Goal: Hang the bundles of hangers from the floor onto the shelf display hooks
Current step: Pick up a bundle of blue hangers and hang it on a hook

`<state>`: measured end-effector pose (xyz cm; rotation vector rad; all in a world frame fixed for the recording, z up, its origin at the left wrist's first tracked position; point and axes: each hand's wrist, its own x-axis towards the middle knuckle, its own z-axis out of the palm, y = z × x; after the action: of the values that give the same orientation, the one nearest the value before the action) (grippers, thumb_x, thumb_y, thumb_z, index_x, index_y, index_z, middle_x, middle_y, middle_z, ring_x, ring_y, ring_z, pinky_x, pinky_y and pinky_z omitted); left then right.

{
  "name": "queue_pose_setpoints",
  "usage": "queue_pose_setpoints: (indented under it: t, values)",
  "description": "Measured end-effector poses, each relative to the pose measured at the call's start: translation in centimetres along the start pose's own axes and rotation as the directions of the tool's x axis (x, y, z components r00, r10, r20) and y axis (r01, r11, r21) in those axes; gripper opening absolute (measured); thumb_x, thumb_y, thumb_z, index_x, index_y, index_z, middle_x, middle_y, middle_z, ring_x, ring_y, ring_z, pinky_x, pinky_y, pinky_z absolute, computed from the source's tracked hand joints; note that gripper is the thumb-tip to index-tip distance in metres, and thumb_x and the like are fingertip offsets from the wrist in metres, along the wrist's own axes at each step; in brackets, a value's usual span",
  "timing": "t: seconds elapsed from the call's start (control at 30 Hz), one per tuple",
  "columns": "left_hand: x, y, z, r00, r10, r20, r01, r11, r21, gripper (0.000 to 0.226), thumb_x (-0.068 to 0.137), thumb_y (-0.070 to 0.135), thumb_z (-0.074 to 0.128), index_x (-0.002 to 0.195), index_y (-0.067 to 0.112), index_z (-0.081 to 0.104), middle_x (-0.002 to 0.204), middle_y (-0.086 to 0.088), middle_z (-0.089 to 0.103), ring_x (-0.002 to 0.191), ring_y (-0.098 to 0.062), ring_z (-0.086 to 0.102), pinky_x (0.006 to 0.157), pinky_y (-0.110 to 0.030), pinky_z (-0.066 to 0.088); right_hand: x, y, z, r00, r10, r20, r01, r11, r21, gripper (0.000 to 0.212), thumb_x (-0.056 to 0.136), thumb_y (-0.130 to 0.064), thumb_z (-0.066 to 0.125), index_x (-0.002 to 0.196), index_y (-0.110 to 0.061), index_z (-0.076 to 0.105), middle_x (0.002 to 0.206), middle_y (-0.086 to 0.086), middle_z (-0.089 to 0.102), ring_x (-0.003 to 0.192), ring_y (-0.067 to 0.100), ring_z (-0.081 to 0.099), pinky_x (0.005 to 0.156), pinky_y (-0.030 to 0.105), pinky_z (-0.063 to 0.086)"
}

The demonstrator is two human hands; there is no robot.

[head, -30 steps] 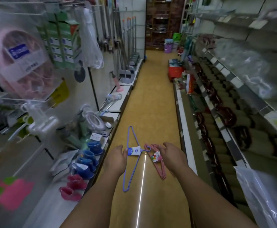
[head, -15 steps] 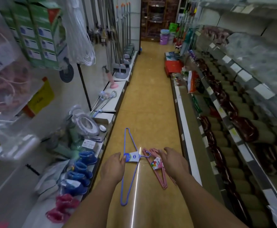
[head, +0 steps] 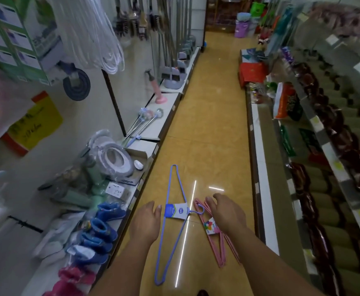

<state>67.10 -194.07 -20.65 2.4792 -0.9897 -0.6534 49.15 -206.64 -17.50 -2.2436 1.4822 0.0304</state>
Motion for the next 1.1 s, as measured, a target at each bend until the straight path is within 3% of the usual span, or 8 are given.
queue_pose_setpoints:
  t: [0.23,0.47,0.6,0.73,0.87,1.1]
  values:
    - [6.3,-2.3,5.7,0.993,-0.111,0.046,0.109,0.994,0.028,0.052,0.101,0.043,0.028,0.143,0.015,0.039,0.144,-0.004,0.046,0.129,-0.021,0.045,0.103,-0.033,0.037,7.9,1.6,4.8,0.995,-0.057,0.077,0.061,0.996,-0.062,0.041,0.101,-0.044,0.028,0.112,-0.019,0.057,0.111,0.004,0.060,0.105,0.022,0.057,0.077,0.032,0.042]
    - [14.4,-8.5,15.2,0.985,-0.147,0.094,0.148,0.989,-0.003,0.051,0.101,0.042,0.030,0.143,0.015,0.040,0.146,-0.005,0.044,0.132,-0.021,0.042,0.107,-0.036,0.035,15.9,3.9,16.3,0.997,-0.042,0.067,0.040,0.999,0.021,0.044,0.100,-0.049,0.031,0.106,-0.014,0.058,0.110,0.002,0.059,0.106,0.023,0.056,0.069,0.029,0.030]
    - [18.8,-13.5,21.9,0.981,-0.167,0.102,0.166,0.986,0.022,0.051,0.101,0.042,0.030,0.143,0.015,0.040,0.145,-0.004,0.045,0.132,-0.020,0.043,0.106,-0.034,0.035,20.5,5.8,24.7,0.994,-0.052,0.101,0.054,0.998,-0.020,0.048,0.100,-0.049,0.031,0.124,-0.017,0.056,0.125,0.004,0.059,0.115,0.021,0.055,0.084,0.029,0.041]
    - [22.7,-18.7,28.6,0.973,-0.198,0.121,0.195,0.980,0.037,0.051,0.101,0.042,0.029,0.144,0.015,0.038,0.146,-0.003,0.044,0.131,-0.019,0.043,0.105,-0.033,0.036,24.5,8.6,33.5,0.992,-0.029,0.126,0.026,0.999,0.022,0.047,0.098,-0.051,0.032,0.121,-0.018,0.056,0.118,0.004,0.062,0.108,0.022,0.058,0.085,0.035,0.047]
    - [25.9,-24.2,35.9,0.960,-0.222,0.171,0.216,0.975,0.048,0.053,0.101,0.043,0.028,0.146,0.014,0.035,0.148,-0.003,0.040,0.133,-0.018,0.041,0.106,-0.033,0.035,27.1,11.1,42.6,0.984,-0.036,0.176,0.029,0.999,0.041,0.045,0.099,-0.049,0.031,0.123,-0.019,0.054,0.118,0.002,0.060,0.110,0.020,0.057,0.080,0.031,0.043]
    - [29.4,-30.1,45.3,0.945,-0.241,0.219,0.243,0.970,0.020,0.054,0.101,0.042,0.028,0.147,0.013,0.031,0.150,-0.004,0.037,0.135,-0.019,0.039,0.107,-0.034,0.034,28.8,14.0,53.1,0.953,0.020,0.304,-0.003,0.998,-0.058,0.051,0.101,-0.050,0.026,0.136,-0.018,0.044,0.133,0.003,0.052,0.120,0.019,0.050,0.095,0.032,0.043]
